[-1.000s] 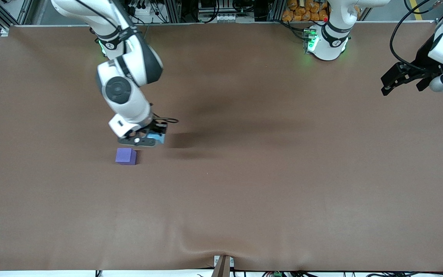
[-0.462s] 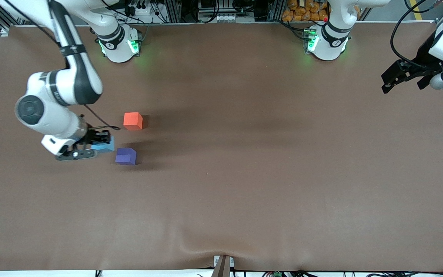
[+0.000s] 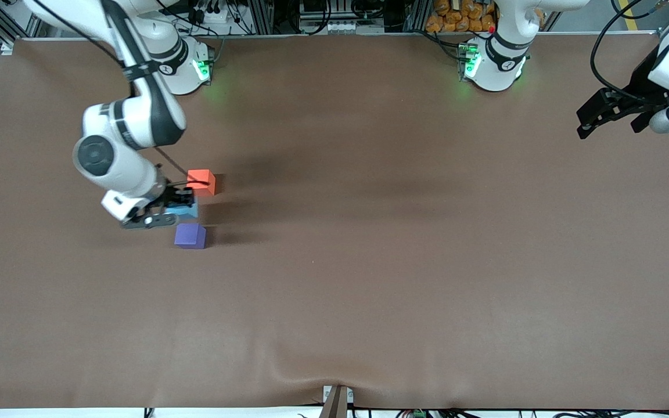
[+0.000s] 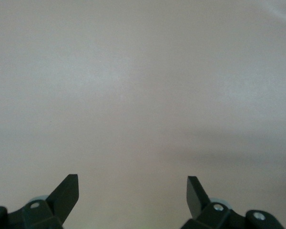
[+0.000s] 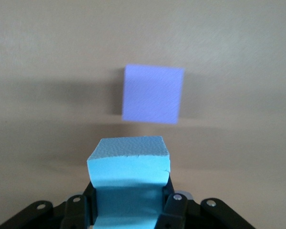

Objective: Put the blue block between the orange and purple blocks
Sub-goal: 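Carry the light blue cube with the right gripper toward the orange cube, then lower the cube between the orange and purple cubes, open the right gripper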

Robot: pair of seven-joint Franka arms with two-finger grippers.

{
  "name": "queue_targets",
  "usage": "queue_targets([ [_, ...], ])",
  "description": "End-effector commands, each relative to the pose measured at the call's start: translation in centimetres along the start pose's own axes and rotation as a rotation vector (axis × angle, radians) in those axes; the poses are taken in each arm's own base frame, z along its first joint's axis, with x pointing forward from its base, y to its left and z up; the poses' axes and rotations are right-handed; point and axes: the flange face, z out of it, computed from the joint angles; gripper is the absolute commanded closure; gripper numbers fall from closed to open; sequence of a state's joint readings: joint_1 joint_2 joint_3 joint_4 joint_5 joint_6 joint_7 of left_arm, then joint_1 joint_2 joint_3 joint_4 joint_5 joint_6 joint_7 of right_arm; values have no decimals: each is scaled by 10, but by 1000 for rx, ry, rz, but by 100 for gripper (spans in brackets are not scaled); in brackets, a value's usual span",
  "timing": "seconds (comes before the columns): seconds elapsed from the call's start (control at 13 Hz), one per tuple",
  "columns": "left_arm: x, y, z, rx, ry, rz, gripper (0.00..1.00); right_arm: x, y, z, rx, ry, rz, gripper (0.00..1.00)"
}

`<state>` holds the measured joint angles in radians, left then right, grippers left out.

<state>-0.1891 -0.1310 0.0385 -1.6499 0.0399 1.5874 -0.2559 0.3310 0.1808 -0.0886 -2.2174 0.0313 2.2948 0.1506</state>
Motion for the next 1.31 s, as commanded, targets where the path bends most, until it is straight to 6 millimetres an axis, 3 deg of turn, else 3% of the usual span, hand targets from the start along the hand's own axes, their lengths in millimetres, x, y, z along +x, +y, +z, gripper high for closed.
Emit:
queue_targets([
  [0.0, -1, -16, -6, 10, 4, 7, 0, -20, 8, 8, 13, 49, 47, 100],
  [0.54, 3, -53, 0, 25, -30, 2, 0, -22, 10, 38, 13, 73, 104, 100],
  [0.85, 6, -53, 4, 24, -35, 7, 0, -20, 13, 75, 10, 109, 108, 100],
  [1.23, 1, -58, -3, 26, -40, 3, 0, -17, 23, 98, 8, 134, 127, 100],
])
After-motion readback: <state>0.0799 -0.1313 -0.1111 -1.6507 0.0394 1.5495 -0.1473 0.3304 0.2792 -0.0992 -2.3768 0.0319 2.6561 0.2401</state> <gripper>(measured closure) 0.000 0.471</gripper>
